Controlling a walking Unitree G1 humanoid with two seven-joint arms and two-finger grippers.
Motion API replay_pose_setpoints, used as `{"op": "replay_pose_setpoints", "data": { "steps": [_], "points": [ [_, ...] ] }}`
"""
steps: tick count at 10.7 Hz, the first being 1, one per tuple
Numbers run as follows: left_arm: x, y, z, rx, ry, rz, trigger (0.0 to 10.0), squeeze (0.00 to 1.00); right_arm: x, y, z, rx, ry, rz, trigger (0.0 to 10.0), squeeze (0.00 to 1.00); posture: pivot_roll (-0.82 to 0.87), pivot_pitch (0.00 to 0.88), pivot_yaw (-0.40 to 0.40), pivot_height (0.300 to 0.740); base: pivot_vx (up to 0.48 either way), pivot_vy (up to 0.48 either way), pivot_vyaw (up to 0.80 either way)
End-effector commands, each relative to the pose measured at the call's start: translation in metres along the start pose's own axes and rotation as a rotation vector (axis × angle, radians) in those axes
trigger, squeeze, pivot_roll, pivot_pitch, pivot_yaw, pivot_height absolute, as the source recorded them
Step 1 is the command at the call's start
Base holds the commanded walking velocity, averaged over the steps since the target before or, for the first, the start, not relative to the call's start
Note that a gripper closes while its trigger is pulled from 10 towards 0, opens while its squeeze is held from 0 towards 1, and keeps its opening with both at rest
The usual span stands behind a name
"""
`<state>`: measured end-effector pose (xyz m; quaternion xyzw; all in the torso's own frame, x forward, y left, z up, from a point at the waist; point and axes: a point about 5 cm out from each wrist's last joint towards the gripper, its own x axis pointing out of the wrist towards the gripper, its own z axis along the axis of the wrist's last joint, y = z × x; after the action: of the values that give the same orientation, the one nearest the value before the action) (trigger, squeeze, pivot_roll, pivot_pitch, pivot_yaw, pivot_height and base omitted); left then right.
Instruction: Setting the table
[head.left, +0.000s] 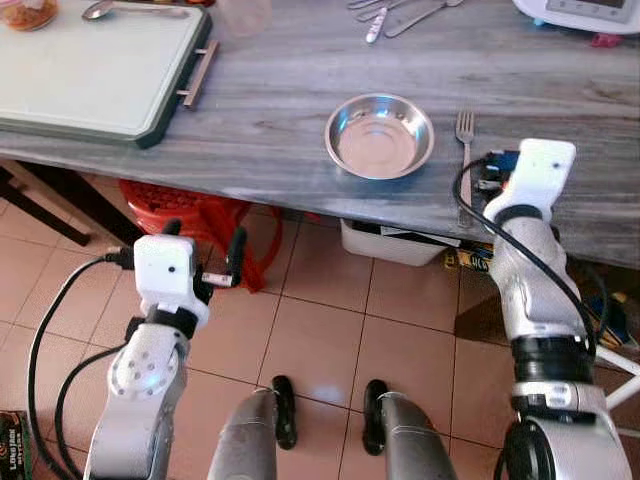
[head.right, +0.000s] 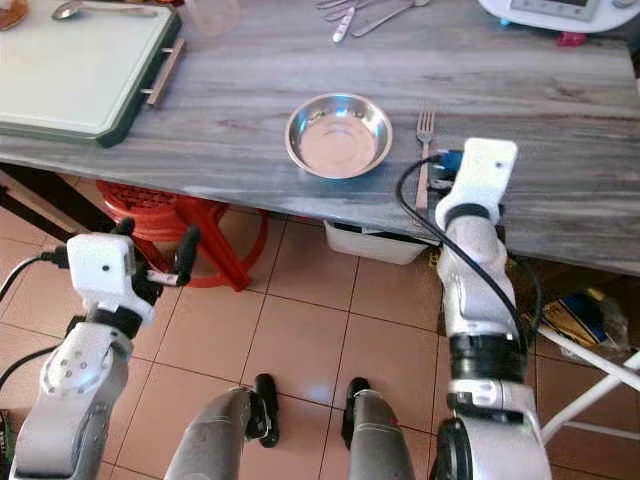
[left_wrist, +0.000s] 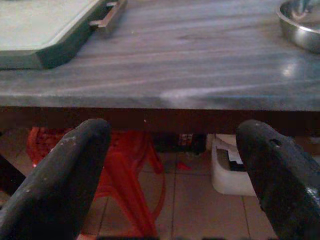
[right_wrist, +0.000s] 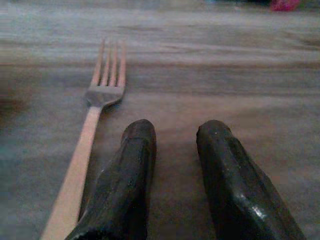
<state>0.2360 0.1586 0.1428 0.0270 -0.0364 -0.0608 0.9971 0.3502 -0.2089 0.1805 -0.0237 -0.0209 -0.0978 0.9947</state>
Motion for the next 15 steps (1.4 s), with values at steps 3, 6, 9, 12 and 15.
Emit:
{"op": "replay_pose_setpoints", "data": {
  "steps": [3,6,9,12,15],
  "points": [
    [-0.008,0.002,0.000,0.009,0.014,0.004,10.0,0.00,0.006,0.008,-0.008,0.042,0.110,0.088,10.0,0.00,0.09,0.335,0.055,0.740,0.000,0.000,0.00],
    [-0.008,0.002,0.000,0.005,0.020,0.001,10.0,0.00,0.006,0.012,-0.011,0.087,0.168,0.134,10.0,0.00,0.08,0.335,0.046,0.740,0.000,0.000,0.00],
    [-0.006,0.000,-0.001,-0.004,0.021,-0.004,10.0,0.00,0.005,0.019,-0.008,0.121,0.172,0.194,10.0,0.00,0.07,0.328,0.043,0.740,0.000,0.000,0.00],
    [-0.004,-0.002,-0.002,-0.009,0.017,-0.005,10.0,0.00,0.007,0.022,-0.005,0.128,0.165,0.214,10.0,0.00,0.07,0.324,0.040,0.740,0.000,0.000,0.00],
    [-0.003,-0.002,-0.002,-0.011,0.018,-0.008,10.0,0.00,0.007,0.028,-0.003,0.140,0.156,0.254,10.0,0.00,0.07,0.322,0.040,0.740,0.000,0.000,0.00]
  ]
}}
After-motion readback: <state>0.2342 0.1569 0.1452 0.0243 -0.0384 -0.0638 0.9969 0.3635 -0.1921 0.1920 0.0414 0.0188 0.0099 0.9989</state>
